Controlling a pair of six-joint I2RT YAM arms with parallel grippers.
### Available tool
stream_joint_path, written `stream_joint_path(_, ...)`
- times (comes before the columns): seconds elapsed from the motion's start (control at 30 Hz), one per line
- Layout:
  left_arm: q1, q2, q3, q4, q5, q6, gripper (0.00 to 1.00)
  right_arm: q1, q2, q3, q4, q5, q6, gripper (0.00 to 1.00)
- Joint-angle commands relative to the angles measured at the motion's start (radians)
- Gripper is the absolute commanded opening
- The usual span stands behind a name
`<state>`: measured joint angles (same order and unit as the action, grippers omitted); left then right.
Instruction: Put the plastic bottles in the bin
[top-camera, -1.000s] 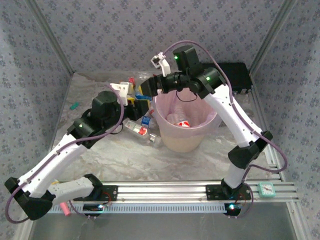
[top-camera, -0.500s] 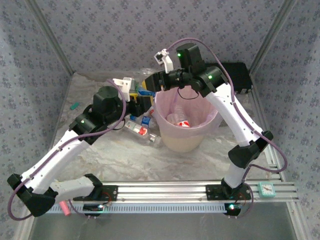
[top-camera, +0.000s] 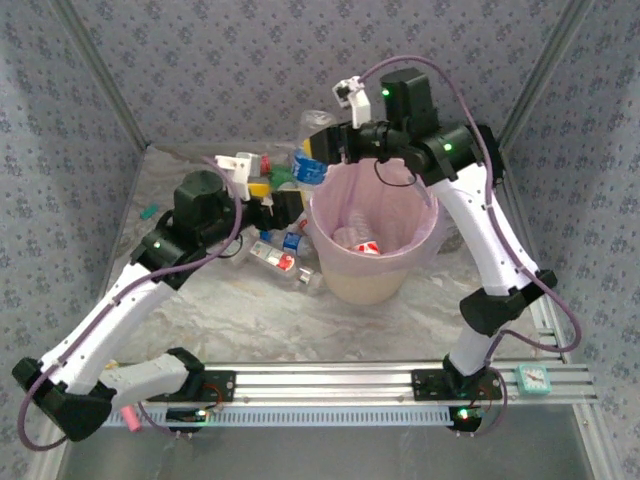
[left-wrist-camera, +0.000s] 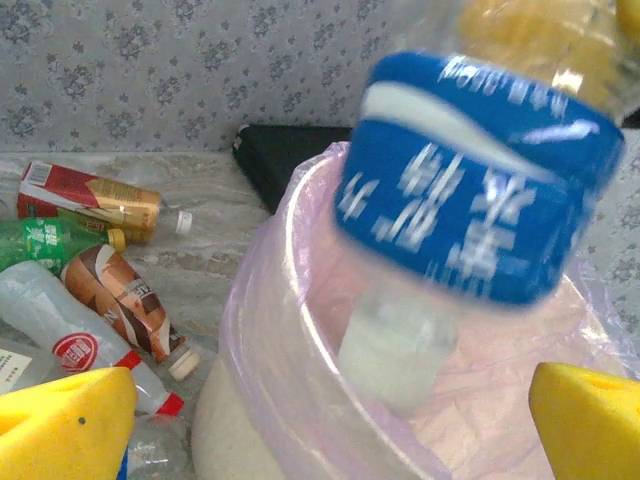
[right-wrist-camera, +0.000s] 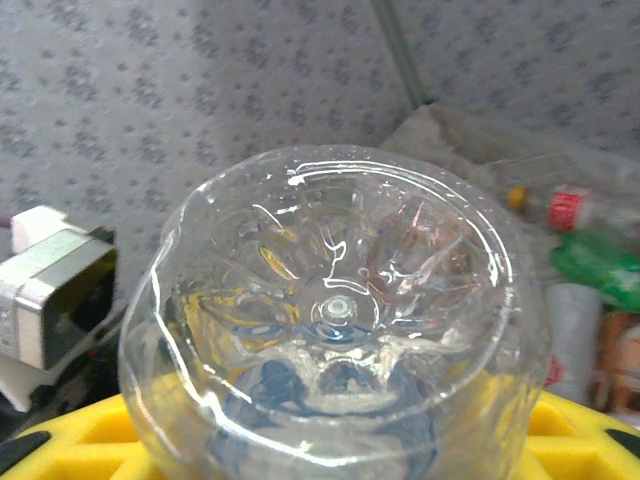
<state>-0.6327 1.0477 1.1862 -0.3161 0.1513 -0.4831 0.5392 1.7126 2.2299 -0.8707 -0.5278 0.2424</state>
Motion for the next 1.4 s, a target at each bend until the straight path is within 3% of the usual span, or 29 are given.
stream_joint_path(0.0,0.040,-0.065,-0.063,0.015,0.069,-0.030,1.00,-0.050,-0.066,0.027,-0.087,0.104,-0.041,0.47)
stream_joint_path(0.27,0.193,-0.107,-0.233,-0.156,0.009,-0.204,1.00,-0.131,-0.221,-0.132,-0.175,0.279,-0.120,0.46)
stream_joint_path(0.47,0.308,-0.116,-0.469,0.020,0.090,-0.491,0.97,-0.146,-0.240,-0.251,-0.205,0.308,-0.144,0.44)
stream_joint_path(0.63,0.307,-0.077,-0.515,0.050,0.117,-0.576,0.97,-0.094,-0.222,-0.358,-0.218,0.374,-0.152,0.44)
stream_joint_path(0.8,0.290,-0.047,-0.629,0.218,0.178,-0.720,0.95,-0.058,-0.175,-0.472,-0.213,0.428,-0.145,0.44)
stream_joint_path(1.13,0.165,0.070,-0.600,0.209,0.060,-0.821,1.00,-0.041,-0.087,-0.670,-0.086,0.500,-0.093,0.47)
stream_joint_path(1.27,0.144,0.101,-0.599,0.220,0.029,-0.865,1.00,-0.033,-0.071,-0.736,-0.021,0.490,-0.083,0.53)
stream_joint_path(1.37,0.117,0.130,-0.599,0.238,0.013,-0.898,1.00,-0.031,-0.084,-0.764,0.005,0.479,-0.087,0.68)
